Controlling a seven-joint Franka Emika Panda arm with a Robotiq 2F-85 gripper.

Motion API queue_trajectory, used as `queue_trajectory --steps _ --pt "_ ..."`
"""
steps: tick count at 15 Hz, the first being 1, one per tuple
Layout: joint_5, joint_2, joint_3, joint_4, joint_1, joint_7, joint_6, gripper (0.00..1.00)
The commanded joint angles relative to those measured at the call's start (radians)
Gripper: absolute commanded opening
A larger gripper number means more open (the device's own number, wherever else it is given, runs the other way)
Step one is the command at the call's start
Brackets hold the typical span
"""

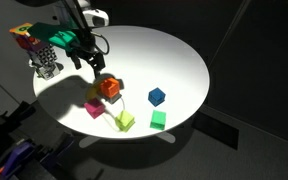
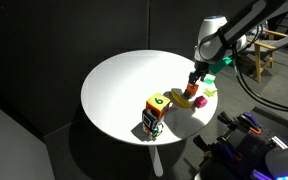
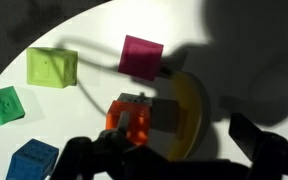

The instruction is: Put the orange block on the grey block

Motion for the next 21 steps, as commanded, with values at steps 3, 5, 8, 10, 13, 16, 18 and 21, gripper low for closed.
queue_trajectory --steps 3,5,8,10,13,16,18,21 --pt "-0.059 -0.097 -0.035 -0.078 0.065 0.198 -0.017 1.0" --pt "-0.076 -0.12 -0.033 -0.098 0.077 0.238 -0.026 1.0" --pt "-0.074 -0.155 -0.021 -0.121 0.087 0.247 -0.07 1.0" --pt "-0.061 -0.18 -0.011 -0.129 0.09 0.225 -0.119 1.0" --pt "-0.05 -0.217 0.004 -0.14 0.09 0.195 -0.171 1.0" --pt "-0.06 -0.236 0.013 -0.144 0.089 0.18 -0.197 1.0" --pt "-0.05 -0.199 0.014 -0.123 0.086 0.195 -0.178 1.0" --pt "-0.05 -0.205 0.015 -0.127 0.086 0.191 -0.181 1.0"
